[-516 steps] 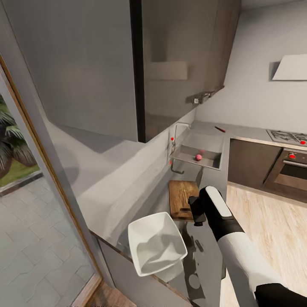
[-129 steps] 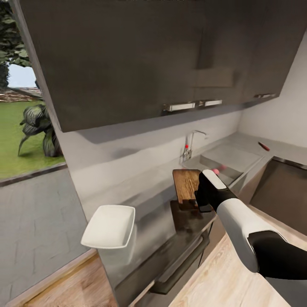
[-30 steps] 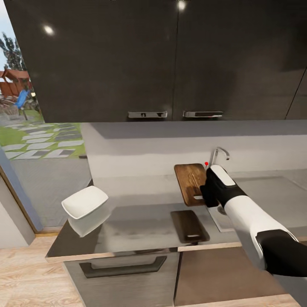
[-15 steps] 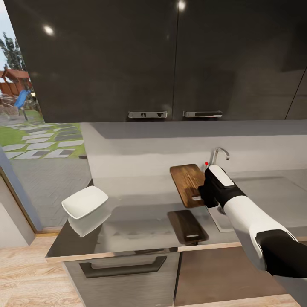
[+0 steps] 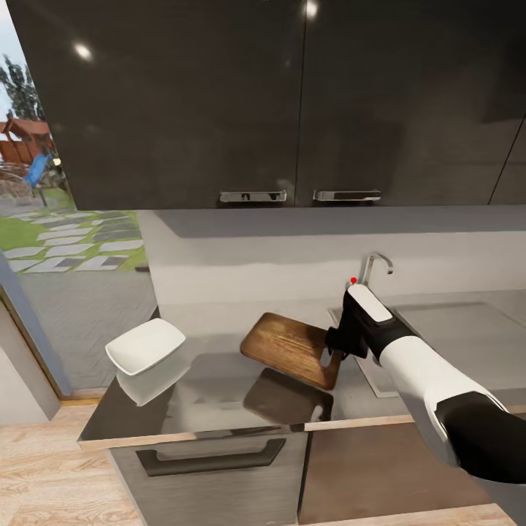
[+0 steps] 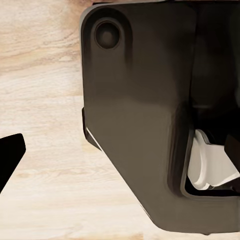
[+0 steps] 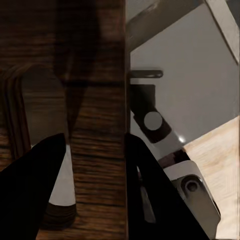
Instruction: In the kitchen, take the Vidalia onion out of the sink, dice it on the chopping board with the paring knife, put the diced onion into the bowl on the countertop, then place both the paring knife and the chopping board into the sink.
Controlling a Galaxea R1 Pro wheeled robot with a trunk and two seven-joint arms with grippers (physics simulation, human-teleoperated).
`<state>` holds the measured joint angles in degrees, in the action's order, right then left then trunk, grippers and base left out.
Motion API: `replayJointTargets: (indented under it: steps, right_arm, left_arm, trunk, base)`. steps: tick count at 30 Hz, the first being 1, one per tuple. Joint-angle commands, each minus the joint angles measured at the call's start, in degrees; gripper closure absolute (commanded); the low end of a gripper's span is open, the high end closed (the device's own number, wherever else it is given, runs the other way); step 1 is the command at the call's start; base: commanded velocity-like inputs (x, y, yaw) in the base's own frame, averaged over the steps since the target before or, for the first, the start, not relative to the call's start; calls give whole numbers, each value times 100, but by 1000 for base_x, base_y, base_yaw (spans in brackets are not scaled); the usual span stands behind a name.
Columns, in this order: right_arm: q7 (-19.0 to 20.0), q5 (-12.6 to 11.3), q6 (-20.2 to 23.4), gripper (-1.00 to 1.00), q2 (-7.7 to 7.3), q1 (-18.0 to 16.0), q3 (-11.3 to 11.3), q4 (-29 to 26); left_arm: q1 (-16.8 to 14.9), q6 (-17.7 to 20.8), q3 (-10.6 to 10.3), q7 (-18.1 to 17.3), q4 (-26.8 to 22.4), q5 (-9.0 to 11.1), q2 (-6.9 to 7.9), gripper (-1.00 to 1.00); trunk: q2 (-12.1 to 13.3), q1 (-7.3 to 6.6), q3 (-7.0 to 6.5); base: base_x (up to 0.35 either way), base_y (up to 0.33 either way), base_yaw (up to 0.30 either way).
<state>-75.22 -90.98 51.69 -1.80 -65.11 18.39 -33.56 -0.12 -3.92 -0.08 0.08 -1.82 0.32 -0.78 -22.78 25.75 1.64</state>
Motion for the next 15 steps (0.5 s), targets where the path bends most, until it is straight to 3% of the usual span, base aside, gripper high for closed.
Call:
replayJointTargets:
  steps: [1, 5, 11, 15]
  right_arm:
    - [-46, -52, 31, 100, -10, -10, 35, -9]
    - [-45, -52, 75, 100, -9, -8, 41, -10]
    - [-45, -52, 88, 100, -7, -9, 42, -10]
    - [-45, -52, 87, 100, -5, -7, 81, -17]
  left_arm:
    - [-2, -15, -1, 1, -3, 3, -2, -100]
    - [-1, -16, -1, 1, -3, 3, -10, -100]
    - [1, -20, -6, 9, -3, 3, -8, -100]
    - [0, -21, -9, 10, -3, 3, -9, -100]
  trunk:
    - [-14, 3, 12]
    - [-14, 3, 12]
    - [-14, 3, 12]
    - [-14, 3, 12]
  base:
    - [0, 0, 0]
    - [0, 0, 40]
    - [3, -3, 194]
    - [112, -174, 168]
